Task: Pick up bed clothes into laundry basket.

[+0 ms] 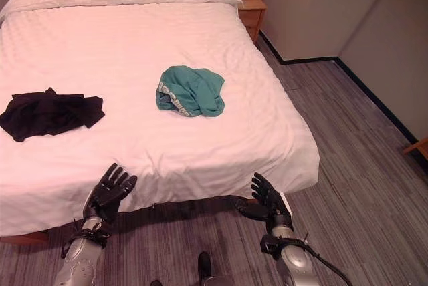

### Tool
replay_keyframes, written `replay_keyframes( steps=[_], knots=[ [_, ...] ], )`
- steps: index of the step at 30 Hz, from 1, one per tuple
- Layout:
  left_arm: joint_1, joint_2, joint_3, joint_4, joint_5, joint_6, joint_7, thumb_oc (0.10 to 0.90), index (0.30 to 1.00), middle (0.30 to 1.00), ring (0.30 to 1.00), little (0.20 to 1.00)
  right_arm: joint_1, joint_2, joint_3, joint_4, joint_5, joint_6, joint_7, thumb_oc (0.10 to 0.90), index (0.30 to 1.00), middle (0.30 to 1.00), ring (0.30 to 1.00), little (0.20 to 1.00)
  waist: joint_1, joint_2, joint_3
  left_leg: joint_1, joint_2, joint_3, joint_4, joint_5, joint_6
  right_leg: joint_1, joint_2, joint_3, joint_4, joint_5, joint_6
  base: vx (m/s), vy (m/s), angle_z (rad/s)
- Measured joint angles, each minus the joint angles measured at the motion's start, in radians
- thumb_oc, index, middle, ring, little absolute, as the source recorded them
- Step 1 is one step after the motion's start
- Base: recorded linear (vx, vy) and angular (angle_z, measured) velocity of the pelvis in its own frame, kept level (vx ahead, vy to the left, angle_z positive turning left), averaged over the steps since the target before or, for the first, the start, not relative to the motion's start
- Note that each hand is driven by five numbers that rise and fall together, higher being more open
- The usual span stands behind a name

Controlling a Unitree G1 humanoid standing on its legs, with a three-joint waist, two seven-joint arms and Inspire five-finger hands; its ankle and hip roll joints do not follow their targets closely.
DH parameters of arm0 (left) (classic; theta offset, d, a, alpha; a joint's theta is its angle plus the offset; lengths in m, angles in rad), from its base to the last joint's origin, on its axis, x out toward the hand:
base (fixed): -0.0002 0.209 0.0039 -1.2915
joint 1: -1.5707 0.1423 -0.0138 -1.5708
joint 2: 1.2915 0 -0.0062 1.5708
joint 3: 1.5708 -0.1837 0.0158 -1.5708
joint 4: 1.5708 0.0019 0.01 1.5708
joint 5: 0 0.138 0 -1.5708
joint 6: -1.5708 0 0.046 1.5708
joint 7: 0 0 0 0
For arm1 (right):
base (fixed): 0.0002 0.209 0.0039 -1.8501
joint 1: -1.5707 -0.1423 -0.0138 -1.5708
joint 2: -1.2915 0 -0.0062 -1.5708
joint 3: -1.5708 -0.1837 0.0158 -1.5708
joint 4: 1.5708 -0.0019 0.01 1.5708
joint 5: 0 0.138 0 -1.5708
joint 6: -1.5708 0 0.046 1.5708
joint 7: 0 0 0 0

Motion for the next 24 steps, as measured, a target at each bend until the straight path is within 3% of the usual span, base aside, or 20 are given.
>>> replay_keyframes(
  steps=[5,7,9,11,13,17,20,22,24],
  knots=[
    [0.031,-0.018,0.060,-0.042,-0.017,-0.003,0.005,0.800,0.900,0.900,0.900,0.900,0.001,-0.006,-0.021,-0.032,0.044,-0.010,0.004,0.800,0.900,0.900,0.900,0.900,0.003,-0.004,-0.007,0.010,0.018,0.003,0.000,0.005,-0.027,0.007,0.017,-0.001,0.000,-0.014,0.009,0.00,-0.004,-0.01],
    [0.046,-0.034,0.091,-0.042,-0.019,-0.004,0.024,0.800,0.900,0.900,0.900,0.900,0.075,-0.005,-0.020,-0.070,0.050,-0.010,0.008,0.800,0.900,0.900,0.900,0.900,0.003,-0.007,-0.029,0.015,0.019,0.007,0.002,0.008,-0.029,0.006,0.006,-0.008,0.001,-0.011,0.001,0.02,0.027,0.07],
    [0.011,-0.027,0.023,-0.035,0.002,-0.004,0.115,0.800,0.900,0.900,0.900,0.900,0.081,0.045,-0.023,-0.019,0.133,-0.005,-0.048,0.800,0.900,0.900,0.900,0.900,0.036,-0.010,-0.014,0.061,0.025,-0.006,0.029,0.007,-0.031,0.070,-0.041,-0.216,0.001,-0.039,-0.010,0.07,0.103,0.24],
    [0.003,-0.028,0.005,-0.034,0.002,-0.004,0.131,0.800,0.900,0.900,0.900,0.900,0.085,0.055,-0.017,-0.023,0.145,-0.006,-0.052,0.800,0.900,0.900,0.900,0.900,0.049,-0.005,-0.014,0.058,0.023,-0.027,0.058,-0.006,-0.027,0.084,-0.044,-0.215,0.003,-0.038,-0.007,0.04,0.090,0.12],
    [-0.005,-0.035,0.013,-0.034,0.002,-0.011,0.134,0.800,0.900,0.900,0.900,0.900,0.062,0.054,-0.021,-0.025,0.153,-0.005,-0.056,0.800,0.900,0.900,0.900,0.900,0.054,0.022,-0.007,0.056,0.029,-0.040,0.040,-0.017,-0.034,0.075,-0.038,-0.216,0.017,-0.033,-0.008,0.04,0.064,0.03],
    [0.001,-0.031,0.060,-0.035,0.004,-0.011,0.146,0.800,0.900,0.900,0.900,0.900,0.074,0.048,-0.076,-0.025,0.128,0.007,-0.062,0.800,0.900,0.900,0.900,0.900,0.081,0.004,0.011,0.047,0.032,-0.034,0.044,-0.023,-0.026,0.068,-0.044,-0.222,0.018,-0.046,0.004,0.06,0.044,-0.01],
    [0.023,-0.022,0.113,-0.034,0.030,-0.010,0.150,0.800,0.900,0.900,0.900,0.900,0.072,-0.016,-0.205,-0.025,0.071,0.023,-0.094,0.800,0.900,0.900,0.900,0.900,0.107,0.002,0.015,0.027,0.047,-0.035,0.033,-0.020,-0.022,-0.018,-0.087,-0.258,0.217,-0.138,0.037,0.03,0.053,0.05],
    [0.052,-0.001,0.137,-0.033,0.043,-0.008,0.145,0.800,0.900,0.900,0.900,0.900,0.067,-0.111,-0.304,-0.016,0.036,0.025,-0.135,0.800,0.900,0.900,0.900,0.900,0.107,-0.011,0.017,0.021,0.038,-0.060,0.046,-0.020,-0.024,-0.017,-0.088,-0.264,0.213,-0.148,0.001,0.02,0.050,0.20],
    [0.073,0.008,0.167,-0.033,0.042,-0.008,0.144,0.800,0.900,0.900,0.900,0.900,0.044,-0.191,-0.377,-0.005,0.021,0.024,-0.166,0.800,0.900,0.900,0.900,0.900,0.109,-0.007,0.018,0.017,0.041,-0.061,0.046,-0.019,-0.025,-0.002,-0.080,-0.263,0.182,-0.125,-0.013,0.03,0.036,0.02]
  ],
)
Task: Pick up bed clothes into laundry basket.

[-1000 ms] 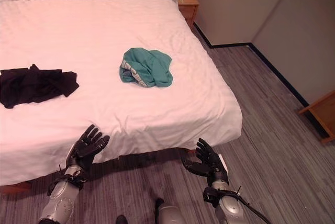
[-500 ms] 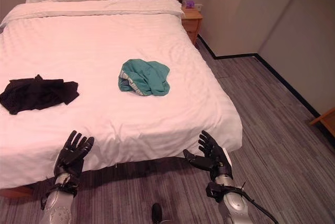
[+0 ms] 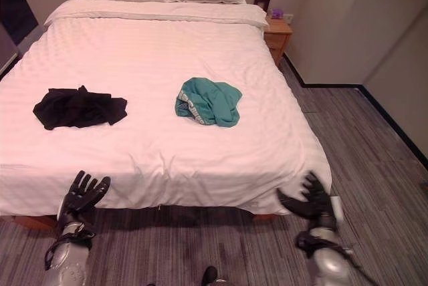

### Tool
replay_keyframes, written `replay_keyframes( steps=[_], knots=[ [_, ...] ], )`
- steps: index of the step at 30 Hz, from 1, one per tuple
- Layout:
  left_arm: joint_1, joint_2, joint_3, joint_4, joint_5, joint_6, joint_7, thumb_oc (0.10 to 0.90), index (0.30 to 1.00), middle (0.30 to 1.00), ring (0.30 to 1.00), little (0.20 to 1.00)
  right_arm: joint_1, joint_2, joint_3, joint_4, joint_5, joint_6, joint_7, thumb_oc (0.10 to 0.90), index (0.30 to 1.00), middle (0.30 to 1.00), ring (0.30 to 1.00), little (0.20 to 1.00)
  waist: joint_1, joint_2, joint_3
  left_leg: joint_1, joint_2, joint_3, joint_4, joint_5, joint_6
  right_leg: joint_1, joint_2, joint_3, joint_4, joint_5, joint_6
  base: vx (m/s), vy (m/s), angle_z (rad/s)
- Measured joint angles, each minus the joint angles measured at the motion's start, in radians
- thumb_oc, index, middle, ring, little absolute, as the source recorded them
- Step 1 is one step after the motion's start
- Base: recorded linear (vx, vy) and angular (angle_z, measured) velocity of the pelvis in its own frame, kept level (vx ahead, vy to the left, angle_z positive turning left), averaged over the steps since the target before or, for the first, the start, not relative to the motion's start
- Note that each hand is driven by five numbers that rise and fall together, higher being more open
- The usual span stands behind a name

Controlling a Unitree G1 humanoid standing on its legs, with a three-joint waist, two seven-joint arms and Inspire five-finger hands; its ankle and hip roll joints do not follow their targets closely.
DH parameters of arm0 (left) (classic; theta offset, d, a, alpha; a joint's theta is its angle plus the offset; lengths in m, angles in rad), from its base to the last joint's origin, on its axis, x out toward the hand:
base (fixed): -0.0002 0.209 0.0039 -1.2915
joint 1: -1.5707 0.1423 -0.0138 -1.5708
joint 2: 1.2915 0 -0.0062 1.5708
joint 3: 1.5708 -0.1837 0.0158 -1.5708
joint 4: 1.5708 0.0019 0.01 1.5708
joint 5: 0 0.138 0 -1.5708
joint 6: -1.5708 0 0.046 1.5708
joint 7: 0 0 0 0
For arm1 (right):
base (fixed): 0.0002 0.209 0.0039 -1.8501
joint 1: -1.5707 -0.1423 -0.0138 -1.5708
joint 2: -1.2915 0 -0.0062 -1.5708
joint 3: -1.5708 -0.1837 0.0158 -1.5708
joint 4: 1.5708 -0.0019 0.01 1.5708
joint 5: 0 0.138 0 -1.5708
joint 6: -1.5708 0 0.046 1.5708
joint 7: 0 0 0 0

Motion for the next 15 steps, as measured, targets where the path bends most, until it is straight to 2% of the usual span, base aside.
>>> replay_keyframes(
  steps=[1,3,4,5,9,12,13,15],
  knots=[
    [0.007,0.001,0.021,0.000,-0.002,0.000,0.000,0.800,0.900,0.900,0.900,0.900,-0.019,-0.029,-0.038,0.011,-0.006,-0.004,-0.011,0.800,0.900,0.900,0.900,0.900,0.002,-0.001,0.000,0.001,0.001,0.000,0.005,0.000,-0.002,0.005,0.002,0.001,-0.013,0.006,0.003,0.03,0.032,-0.07],
    [0.009,0.001,0.074,0.000,-0.017,-0.001,-0.001,0.800,0.900,0.900,0.900,0.900,-0.072,-0.139,-0.094,0.033,-0.006,-0.004,-0.029,0.800,0.900,0.900,0.900,0.900,0.001,-0.011,0.004,-0.019,-0.003,-0.007,0.034,-0.011,-0.008,0.011,-0.001,0.004,-0.034,0.019,0.002,0.03,0.034,-0.06],
    [0.010,0.002,0.084,0.000,-0.024,-0.001,-0.002,0.800,0.900,0.900,0.900,0.900,-0.084,-0.167,-0.096,0.033,-0.007,-0.004,-0.030,0.800,0.900,0.900,0.900,0.900,0.002,-0.018,0.005,-0.019,-0.004,-0.007,0.036,-0.012,-0.008,0.014,0.000,0.004,-0.042,0.026,0.005,0.03,0.043,-0.02],
    [0.012,0.007,0.091,0.000,-0.035,-0.001,-0.008,0.800,0.900,0.900,0.900,0.900,-0.102,-0.237,-0.085,0.033,-0.012,-0.003,-0.021,0.800,0.900,0.900,0.900,0.900,0.004,-0.028,0.004,-0.020,-0.007,-0.009,0.035,-0.012,-0.008,0.020,-0.002,0.004,-0.058,0.035,0.009,0.03,0.031,0.00],
    [0.022,0.012,0.076,0.000,-0.045,-0.002,-0.021,0.800,0.900,0.900,0.900,0.900,-0.213,-0.339,-0.019,0.082,-0.047,-0.021,-0.001,0.800,0.900,0.900,0.900,0.900,0.023,-0.050,-0.005,-0.007,-0.013,-0.003,0.031,-0.012,-0.008,0.027,-0.004,0.010,-0.080,0.049,0.019,0.02,0.010,-0.05],
    [0.028,0.010,0.024,0.001,-0.064,-0.002,-0.041,0.800,0.900,0.900,0.900,0.900,-0.310,-0.419,0.109,0.127,-0.063,-0.023,0.035,0.800,0.900,0.900,0.900,0.900,0.050,-0.054,-0.006,-0.009,-0.016,-0.005,0.027,-0.013,-0.008,0.039,-0.004,0.006,-0.113,0.063,0.027,0.01,0.001,0.01],
    [0.035,0.013,-0.016,0.002,-0.066,-0.002,-0.043,0.800,0.900,0.900,0.900,0.900,-0.422,-0.463,0.253,0.197,-0.066,-0.017,0.061,0.800,0.900,0.900,0.900,0.900,0.054,-0.056,-0.006,-0.011,-0.019,-0.003,0.027,-0.013,-0.008,0.044,-0.003,0.006,-0.131,0.077,0.030,0.01,0.005,-0.03],
    [0.032,0.015,-0.060,0.002,-0.066,0.000,-0.062,0.800,0.900,0.900,0.900,0.900,-0.541,-0.489,0.383,0.261,-0.075,0.003,0.103,0.800,0.900,0.900,0.900,0.900,0.067,-0.058,-0.005,-0.015,-0.022,-0.002,0.026,-0.011,-0.005,0.049,-0.002,0.007,-0.154,0.095,0.031,0.02,0.002,-0.04]
  ],
)
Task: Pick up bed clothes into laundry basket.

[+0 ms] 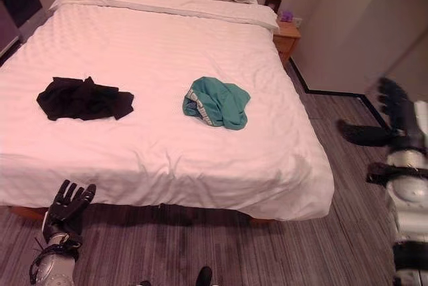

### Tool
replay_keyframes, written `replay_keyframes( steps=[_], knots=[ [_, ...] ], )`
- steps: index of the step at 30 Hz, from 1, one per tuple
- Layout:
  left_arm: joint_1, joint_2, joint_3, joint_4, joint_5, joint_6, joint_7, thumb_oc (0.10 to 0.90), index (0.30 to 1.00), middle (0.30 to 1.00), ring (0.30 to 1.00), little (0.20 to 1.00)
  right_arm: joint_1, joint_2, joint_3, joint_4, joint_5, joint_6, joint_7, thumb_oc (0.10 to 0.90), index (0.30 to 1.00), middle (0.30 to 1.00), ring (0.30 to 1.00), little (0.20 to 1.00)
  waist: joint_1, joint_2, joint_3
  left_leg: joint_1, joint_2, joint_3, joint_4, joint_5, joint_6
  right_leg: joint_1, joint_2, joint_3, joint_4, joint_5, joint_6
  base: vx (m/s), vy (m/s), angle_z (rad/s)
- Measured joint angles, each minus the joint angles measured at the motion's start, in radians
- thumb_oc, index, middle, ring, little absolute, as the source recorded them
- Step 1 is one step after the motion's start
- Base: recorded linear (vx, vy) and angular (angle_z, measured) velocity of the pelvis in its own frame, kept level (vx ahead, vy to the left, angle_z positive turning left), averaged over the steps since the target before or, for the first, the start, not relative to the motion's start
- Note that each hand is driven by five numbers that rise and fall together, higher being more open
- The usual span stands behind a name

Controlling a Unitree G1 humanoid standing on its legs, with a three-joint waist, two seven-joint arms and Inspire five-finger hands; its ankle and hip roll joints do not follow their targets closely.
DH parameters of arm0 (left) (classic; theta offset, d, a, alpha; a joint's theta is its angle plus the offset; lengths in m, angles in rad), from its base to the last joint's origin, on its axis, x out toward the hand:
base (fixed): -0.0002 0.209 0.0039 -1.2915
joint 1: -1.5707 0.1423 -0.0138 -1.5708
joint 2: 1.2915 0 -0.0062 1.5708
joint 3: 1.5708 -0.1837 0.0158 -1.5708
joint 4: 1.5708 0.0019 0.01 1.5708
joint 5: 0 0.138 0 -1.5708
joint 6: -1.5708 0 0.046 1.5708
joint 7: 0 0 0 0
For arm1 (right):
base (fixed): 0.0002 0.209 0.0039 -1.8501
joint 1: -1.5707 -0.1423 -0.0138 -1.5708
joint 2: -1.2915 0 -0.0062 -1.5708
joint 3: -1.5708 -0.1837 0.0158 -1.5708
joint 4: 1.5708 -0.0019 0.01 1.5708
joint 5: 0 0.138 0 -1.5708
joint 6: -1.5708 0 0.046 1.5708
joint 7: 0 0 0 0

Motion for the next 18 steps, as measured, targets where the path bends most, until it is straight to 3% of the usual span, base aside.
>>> replay_keyframes(
  steps=[2,3,6,9,10,12,15,18],
  knots=[
    [0.003,-0.003,-0.048,-0.003,-0.002,0.000,-0.023,0.800,0.900,0.900,0.900,0.900,-0.110,-0.005,0.132,0.048,-0.011,0.005,0.019,0.800,0.900,0.900,0.900,0.900,0.017,-0.002,0.000,0.001,-0.003,0.006,-0.002,0.002,0.000,0.006,0.002,0.007,-0.020,0.013,0.002,0.01,0.016,-0.06],
    [0.004,-0.005,-0.077,-0.004,-0.014,0.005,-0.038,0.800,0.900,0.900,0.900,0.900,-0.210,-0.019,0.262,0.079,-0.030,0.014,0.041,0.800,0.900,0.900,0.900,0.900,0.034,-0.006,0.002,-0.002,-0.006,0.006,-0.006,0.005,0.002,0.005,0.001,0.011,-0.025,0.017,0.004,0.01,0.088,-0.07],
    [0.003,-0.005,-0.082,-0.001,-0.019,0.009,-0.045,0.800,0.900,0.900,0.900,0.900,-0.308,-0.006,0.353,0.091,-0.094,0.021,0.063,0.800,0.900,0.900,0.900,0.900,0.044,-0.016,0.006,-0.010,-0.013,0.000,-0.009,0.011,0.015,-0.009,-0.005,0.008,-0.006,0.019,0.015,0.01,0.103,0.05],
    [-0.011,-0.003,-0.108,0.009,-0.026,0.011,-0.048,0.800,0.900,0.900,0.900,0.900,-0.335,-0.021,0.380,0.096,-0.165,0.024,0.068,0.800,0.900,0.900,0.900,0.900,0.027,0.002,0.015,-0.012,-0.007,-0.047,-0.029,0.028,0.027,-0.077,-0.033,0.005,0.171,-0.014,0.063,0.08,0.105,0.50],
    [-0.044,0.005,-0.119,0.021,-0.027,0.014,-0.051,0.800,0.900,0.900,0.900,0.900,-0.326,-0.069,0.387,0.077,-0.227,0.027,0.073,0.800,0.900,0.900,0.900,0.900,0.011,0.015,0.064,-0.010,-0.010,-0.100,-0.013,0.029,0.037,-0.120,-0.064,0.067,0.327,-0.043,0.092,0.14,0.022,1.26],
    [-0.051,0.033,-0.117,0.019,-0.034,0.020,-0.067,0.800,0.900,0.900,0.900,0.900,-0.283,-0.119,0.384,0.063,-0.325,0.024,0.076,0.800,0.900,0.900,0.900,0.900,-0.018,0.001,0.079,-0.011,-0.038,-0.164,-0.008,0.026,0.060,-0.194,-0.100,0.171,0.502,-0.083,0.127,0.17,0.006,1.05],
    [-0.028,0.075,-0.104,0.019,-0.034,0.022,-0.068,0.800,0.900,0.900,0.900,0.900,-0.247,-0.162,0.360,0.038,-0.393,0.016,0.082,0.800,0.900,0.900,0.900,0.900,-0.027,0.000,0.077,-0.009,-0.063,-0.216,-0.016,0.019,0.076,-0.173,-0.116,0.250,0.432,-0.110,0.125,0.24,-0.095,0.47],
    [-0.045,0.083,-0.088,0.025,-0.036,0.022,-0.068,0.800,0.900,0.900,0.900,0.900,-0.249,-0.178,0.363,0.038,-0.448,0.002,0.083,0.800,0.900,0.900,0.900,0.900,-0.058,0.031,0.098,-0.012,-0.048,-0.268,-0.016,0.026,0.068,-0.140,-0.077,0.285,0.199,-0.108,0.132,0.13,-0.103,0.42]
  ],
)
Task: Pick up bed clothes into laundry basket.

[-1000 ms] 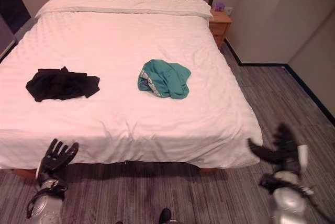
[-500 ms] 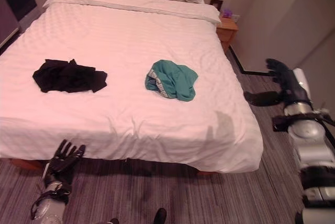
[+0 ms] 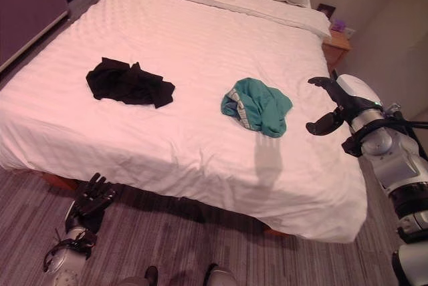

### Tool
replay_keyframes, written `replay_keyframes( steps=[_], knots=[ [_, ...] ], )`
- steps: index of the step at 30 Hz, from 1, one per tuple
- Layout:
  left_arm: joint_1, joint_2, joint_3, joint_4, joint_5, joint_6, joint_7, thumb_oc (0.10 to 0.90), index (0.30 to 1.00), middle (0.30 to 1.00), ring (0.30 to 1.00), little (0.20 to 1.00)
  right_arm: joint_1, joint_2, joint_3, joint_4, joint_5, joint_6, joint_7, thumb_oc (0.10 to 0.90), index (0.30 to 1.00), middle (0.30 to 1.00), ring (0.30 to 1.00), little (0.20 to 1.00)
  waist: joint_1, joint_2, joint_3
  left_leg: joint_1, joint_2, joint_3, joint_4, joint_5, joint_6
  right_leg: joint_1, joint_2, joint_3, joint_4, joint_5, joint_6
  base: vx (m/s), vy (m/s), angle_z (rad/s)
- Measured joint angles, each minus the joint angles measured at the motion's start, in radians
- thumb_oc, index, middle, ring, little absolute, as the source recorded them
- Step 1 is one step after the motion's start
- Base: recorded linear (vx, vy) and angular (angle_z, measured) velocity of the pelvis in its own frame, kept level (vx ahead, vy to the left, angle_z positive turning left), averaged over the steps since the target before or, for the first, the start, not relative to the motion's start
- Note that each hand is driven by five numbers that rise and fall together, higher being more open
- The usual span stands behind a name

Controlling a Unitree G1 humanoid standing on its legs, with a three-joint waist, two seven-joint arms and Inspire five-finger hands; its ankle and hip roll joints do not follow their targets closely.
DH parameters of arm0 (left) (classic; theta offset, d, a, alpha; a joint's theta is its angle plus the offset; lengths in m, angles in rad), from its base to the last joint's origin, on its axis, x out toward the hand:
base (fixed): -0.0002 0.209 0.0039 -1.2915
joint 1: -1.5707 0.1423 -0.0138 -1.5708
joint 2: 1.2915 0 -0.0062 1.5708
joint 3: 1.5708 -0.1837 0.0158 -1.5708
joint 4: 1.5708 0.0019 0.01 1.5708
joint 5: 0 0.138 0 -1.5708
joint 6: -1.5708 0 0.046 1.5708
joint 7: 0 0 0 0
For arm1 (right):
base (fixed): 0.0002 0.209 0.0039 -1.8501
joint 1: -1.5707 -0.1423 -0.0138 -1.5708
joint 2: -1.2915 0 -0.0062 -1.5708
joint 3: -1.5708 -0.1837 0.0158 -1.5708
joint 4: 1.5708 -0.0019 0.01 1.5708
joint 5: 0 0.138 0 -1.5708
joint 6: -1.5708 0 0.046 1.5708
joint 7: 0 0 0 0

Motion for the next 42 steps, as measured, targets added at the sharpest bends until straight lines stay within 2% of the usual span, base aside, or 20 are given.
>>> replay_keyframes(
  steps=[1,2,3,4,6,7,13,16,19,21,23,27,28,32,35,38,40,42],
  knots=[
    [-0.005,0.002,0.003,0.001,0.000,0.000,-0.001,0.800,0.900,0.900,0.900,0.900,0.000,-0.001,0.005,0.001,-0.015,0.000,0.000,0.800,0.900,0.900,0.900,0.900,-0.010,0.000,0.000,0.004,0.000,-0.012,-0.004,-0.002,-0.001,0.001,0.006,0.006,-0.054,0.013,-0.015,0.14,-0.159,0.92],
    [-0.034,0.005,0.004,0.021,0.001,0.000,-0.001,0.800,0.900,0.900,0.900,0.900,0.004,-0.003,0.005,0.011,-0.044,0.002,0.008,0.800,0.900,0.900,0.900,0.900,-0.028,-0.008,0.004,0.015,-0.008,-0.052,-0.005,-0.009,-0.015,0.024,0.025,0.022,-0.175,0.085,-0.021,0.13,-0.163,0.87],
    [-0.038,-0.041,-0.017,0.029,0.001,0.000,-0.003,0.800,0.900,0.900,0.900,0.900,-0.052,0.018,0.038,0.079,-0.052,0.013,0.007,0.800,0.900,0.900,0.900,0.900,-0.020,-0.007,-0.001,0.070,-0.004,-0.065,-0.009,-0.031,-0.050,0.067,0.031,-0.011,-0.181,0.198,-0.082,0.20,-0.241,0.68],
    [-0.017,-0.096,-0.066,-0.014,0.004,0.006,-0.024,0.800,0.900,0.900,0.900,0.900,-0.155,0.011,0.131,0.151,-0.054,0.025,0.009,0.800,0.900,0.900,0.900,0.900,0.002,0.031,-0.027,0.093,0.044,-0.030,-0.011,-0.043,-0.071,0.112,0.081,-0.027,-0.226,0.190,-0.113,0.15,-0.186,0.20],
    [-0.015,-0.125,-0.068,-0.023,0.003,0.008,-0.042,0.800,0.900,0.900,0.900,0.900,-0.206,-0.002,0.182,0.152,-0.082,0.025,0.010,0.800,0.900,0.900,0.900,0.900,0.004,0.028,-0.026,0.098,0.064,-0.031,-0.008,-0.043,-0.075,0.121,0.106,-0.029,-0.226,0.185,-0.125,0.09,-0.145,-0.02],
    [-0.013,-0.123,-0.081,-0.023,0.004,0.011,-0.047,0.800,0.900,0.900,0.900,0.900,-0.232,-0.008,0.206,0.152,-0.104,0.015,0.010,0.800,0.900,0.900,0.900,0.900,0.008,0.015,-0.027,0.096,0.072,-0.035,-0.002,-0.035,-0.087,0.124,0.115,-0.029,-0.226,0.179,-0.135,0.03,-0.087,-0.03],
    [0.007,-0.113,-0.103,-0.024,0.003,0.026,-0.047,0.800,0.900,0.900,0.900,0.900,-0.282,-0.008,0.231,0.157,-0.116,0.011,0.010,0.800,0.900,0.900,0.900,0.900,0.005,0.014,-0.030,0.082,0.085,-0.045,-0.013,-0.042,-0.102,0.105,0.125,-0.037,-0.226,0.174,-0.139,0.03,-0.074,0.03],
    [0.009,-0.083,-0.104,-0.024,0.003,0.035,-0.046,0.800,0.900,0.900,0.900,0.900,-0.314,0.024,0.245,0.197,-0.108,0.015,0.009,0.800,0.900,0.900,0.900,0.900,0.010,0.015,-0.032,0.049,0.078,-0.049,-0.020,-0.048,-0.110,0.070,0.115,-0.040,-0.226,0.181,-0.131,-0.03,-0.052,0.06],
    [0.015,-0.046,-0.104,-0.019,0.000,0.037,-0.041,0.800,0.900,0.900,0.900,0.900,-0.405,0.097,0.299,0.281,-0.086,0.021,0.007,0.800,0.900,0.900,0.900,0.900,0.020,0.013,-0.032,0.029,0.067,-0.036,-0.026,-0.047,-0.109,0.038,0.104,-0.026,-0.226,0.198,-0.125,-0.04,-0.031,-0.13],
    [0.015,-0.013,-0.105,-0.027,0.000,0.044,-0.042,0.800,0.900,0.900,0.900,0.900,-0.477,0.175,0.359,0.371,-0.070,0.032,0.006,0.800,0.900,0.900,0.900,0.900,0.021,0.015,-0.032,0.000,0.052,-0.034,-0.024,-0.037,-0.101,0.011,0.087,-0.024,-0.226,0.206,-0.117,-0.06,-0.022,0.01],
    [0.012,-0.011,-0.105,-0.030,0.000,0.044,-0.042,0.800,0.900,0.900,0.900,0.900,-0.487,0.192,0.361,0.393,-0.068,0.034,0.006,0.800,0.900,0.900,0.900,0.900,0.031,0.020,-0.031,-0.019,0.044,-0.038,-0.024,-0.032,-0.098,-0.006,0.079,-0.025,-0.226,0.212,-0.116,-0.05,-0.049,0.07],
    [0.016,0.000,-0.128,-0.027,0.001,0.045,-0.042,0.800,0.900,0.900,0.900,0.900,-0.564,0.244,0.406,0.472,-0.068,0.040,0.003,0.800,0.900,0.900,0.900,0.900,0.039,0.050,-0.022,-0.046,0.042,-0.047,-0.025,-0.024,-0.099,-0.031,0.074,-0.027,-0.226,0.216,-0.116,0.00,-0.029,0.05],
    [0.015,0.000,-0.145,-0.030,0.002,0.046,-0.043,0.800,0.900,0.900,0.900,0.900,-0.593,0.245,0.415,0.481,-0.068,0.042,-0.002,0.800,0.900,0.900,0.900,0.900,0.040,0.069,-0.015,-0.052,0.041,-0.049,-0.025,-0.024,-0.099,-0.035,0.074,-0.028,-0.226,0.221,-0.123,-0.02,-0.038,0.02],
    [0.024,-0.003,-0.157,-0.045,0.001,0.048,-0.045,0.800,0.900,0.900,0.900,0.900,-0.708,0.281,0.439,0.600,-0.062,0.038,-0.021,0.800,0.900,0.900,0.900,0.900,0.044,0.111,-0.008,-0.094,0.039,-0.050,-0.020,-0.020,-0.103,-0.075,0.074,-0.028,-0.226,0.229,-0.129,-0.05,-0.044,0.02],
    [0.026,-0.001,-0.167,-0.068,0.000,0.049,-0.045,0.800,0.900,0.900,0.900,0.900,-0.740,0.277,0.436,0.672,-0.045,0.041,-0.045,0.800,0.900,0.900,0.900,0.900,0.072,0.138,-0.001,-0.142,0.033,-0.047,0.006,-0.016,-0.107,-0.112,0.071,-0.026,-0.226,0.229,-0.130,-0.05,-0.054,0.01],
    [0.009,-0.012,-0.192,-0.105,-0.001,0.050,-0.046,0.800,0.900,0.900,0.900,0.900,-0.763,0.261,0.365,0.747,-0.011,0.065,-0.062,0.800,0.900,0.900,0.900,0.900,0.089,0.206,0.038,-0.184,0.023,-0.055,0.033,-0.015,-0.110,-0.133,0.061,-0.033,-0.225,0.233,-0.133,-0.07,-0.084,0.13],
    [0.009,-0.024,-0.191,-0.108,-0.013,0.050,-0.044,0.800,0.900,0.900,0.900,0.900,-0.746,0.263,0.337,0.780,0.019,0.077,-0.062,0.800,0.900,0.900,0.900,0.900,0.095,0.237,0.045,-0.201,0.024,-0.057,0.037,-0.012,-0.114,-0.147,0.060,-0.037,-0.224,0.233,-0.134,-0.03,-0.027,0.05],
    [0.005,-0.024,-0.192,-0.115,-0.019,0.050,-0.044,0.800,0.900,0.900,0.900,0.900,-0.725,0.264,0.289,0.788,0.046,0.079,-0.071,0.800,0.900,0.900,0.900,0.900,0.093,0.246,0.054,-0.220,0.022,-0.066,0.043,-0.005,-0.124,-0.158,0.058,-0.045,-0.224,0.236,-0.137,-0.01,-0.004,0.10]
  ],
)
